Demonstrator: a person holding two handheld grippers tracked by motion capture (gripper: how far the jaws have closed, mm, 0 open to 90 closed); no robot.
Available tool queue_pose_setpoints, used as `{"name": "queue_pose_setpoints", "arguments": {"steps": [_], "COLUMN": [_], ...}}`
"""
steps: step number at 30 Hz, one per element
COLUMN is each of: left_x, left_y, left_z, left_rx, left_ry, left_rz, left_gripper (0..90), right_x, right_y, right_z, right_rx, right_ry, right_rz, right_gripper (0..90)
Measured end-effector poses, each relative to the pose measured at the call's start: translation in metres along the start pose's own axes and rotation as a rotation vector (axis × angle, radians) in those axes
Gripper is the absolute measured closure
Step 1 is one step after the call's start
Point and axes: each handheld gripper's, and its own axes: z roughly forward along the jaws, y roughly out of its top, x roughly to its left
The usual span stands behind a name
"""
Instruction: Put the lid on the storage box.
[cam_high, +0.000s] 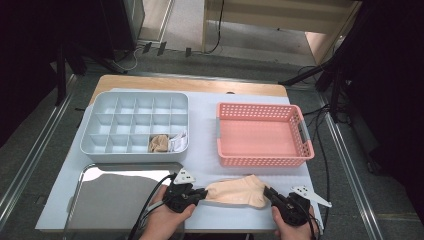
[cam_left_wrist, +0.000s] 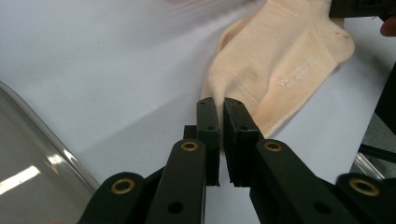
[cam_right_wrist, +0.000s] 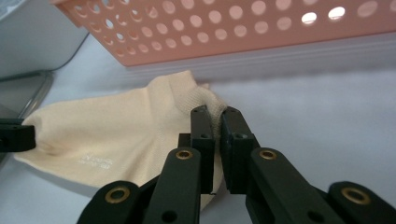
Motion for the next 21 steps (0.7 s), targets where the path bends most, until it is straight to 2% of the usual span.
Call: {"name": "queue_pose_setpoints", "arguments": {"steps": [3, 6, 9, 12, 15, 18, 19, 21], "left_x": [0.001, -0.001, -0.003, -0.001, -0.002, -0.003, -0.002, -0.002], "left_y": [0.0, 0.0, 0.0, 0.0, -0.002, -0.002, -0.001, 0.0], "left_z": [-0.001, -0.004, -0.006, -0.003, -0.002, -0.004, -0.006, -0.009], "left_rx": [-0.001, 0.008, 0.003, 0.0, -0.004, -0.023, -0.034, -0.064], "left_ry": [-0.005, -0.025, -0.039, -0.016, -0.004, 0.024, 0.031, 0.029], "left_rz": [-0.003, 0.002, 0.0, -0.002, 0.01, 0.011, 0.008, -0.002], "left_gripper": [86.8, 87.5, 87.4, 84.3, 75.6, 66.8, 63.5, 62.3], "right_x": [0.002, 0.002, 0.003, 0.003, 0.0, -0.004, -0.005, -0.005], "right_y": [0.001, 0.0, -0.002, -0.004, -0.008, -0.012, -0.014, -0.015], "right_z": [-0.002, -0.008, -0.017, -0.016, -0.006, -0.003, -0.003, -0.003], "right_rx": [-0.003, 0.012, 0.002, 0.003, 0.024, 0.047, 0.047, 0.036], "right_ry": [-0.001, -0.003, 0.01, 0.005, -0.021, -0.015, -0.012, -0.003], "right_rz": [-0.011, 0.011, 0.012, 0.004, 0.003, 0.031, 0.045, 0.051], "right_gripper": [85.3, 85.3, 85.3, 84.3, 74.3, 61.6, 59.5, 59.5]}}
